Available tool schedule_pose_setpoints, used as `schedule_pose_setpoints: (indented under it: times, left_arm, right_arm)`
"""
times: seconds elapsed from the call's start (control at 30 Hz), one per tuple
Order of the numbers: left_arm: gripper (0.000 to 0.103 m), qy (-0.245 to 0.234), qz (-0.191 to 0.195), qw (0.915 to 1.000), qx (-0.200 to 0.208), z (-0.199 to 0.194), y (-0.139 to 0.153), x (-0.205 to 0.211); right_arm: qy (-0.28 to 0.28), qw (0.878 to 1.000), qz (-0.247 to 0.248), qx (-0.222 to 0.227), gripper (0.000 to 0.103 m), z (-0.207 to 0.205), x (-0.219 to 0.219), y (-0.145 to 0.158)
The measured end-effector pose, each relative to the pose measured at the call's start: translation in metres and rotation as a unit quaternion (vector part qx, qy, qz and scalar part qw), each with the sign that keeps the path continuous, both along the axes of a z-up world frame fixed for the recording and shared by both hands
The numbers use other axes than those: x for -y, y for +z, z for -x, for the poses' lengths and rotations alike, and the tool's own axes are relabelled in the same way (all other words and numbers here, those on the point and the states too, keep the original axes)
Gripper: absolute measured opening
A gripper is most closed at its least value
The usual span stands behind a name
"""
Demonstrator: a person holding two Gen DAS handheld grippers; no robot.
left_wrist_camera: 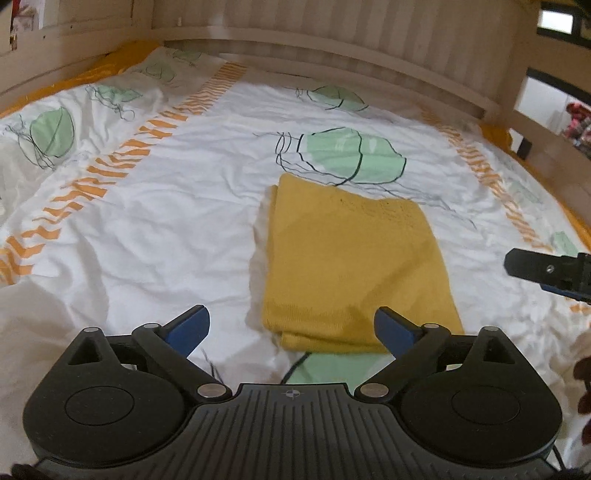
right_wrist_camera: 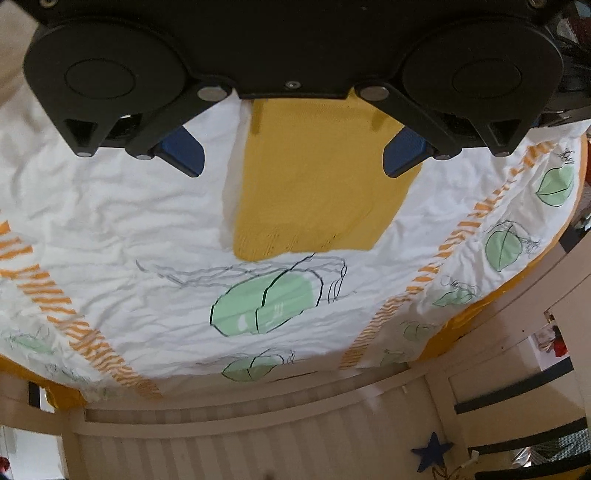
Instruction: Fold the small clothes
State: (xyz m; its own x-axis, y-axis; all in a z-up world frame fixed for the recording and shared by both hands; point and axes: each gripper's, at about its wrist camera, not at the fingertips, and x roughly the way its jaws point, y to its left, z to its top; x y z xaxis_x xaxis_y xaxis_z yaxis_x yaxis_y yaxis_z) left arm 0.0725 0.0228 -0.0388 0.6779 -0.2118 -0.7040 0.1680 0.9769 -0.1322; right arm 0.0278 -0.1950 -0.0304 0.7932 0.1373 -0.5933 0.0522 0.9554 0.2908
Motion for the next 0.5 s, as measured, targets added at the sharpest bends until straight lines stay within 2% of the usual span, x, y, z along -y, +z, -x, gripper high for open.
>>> schedule_pose_setpoints:
  times: [0.3,0.5]
  left_arm:
    - [0.096,0.028,-0.045,0.9985,0.013,0.017,0.015,0.011]
    - [0.095,0.040,-0.053,0.9978,0.005,0.020,0.018,0.013]
  right_arm:
    - [0.007,0.999,0.046,0.012,0.103,0.026,-0.011,-0.001]
    - [0.003,0.998,0.057,0.022,0.103,0.037,-0.014,0.002]
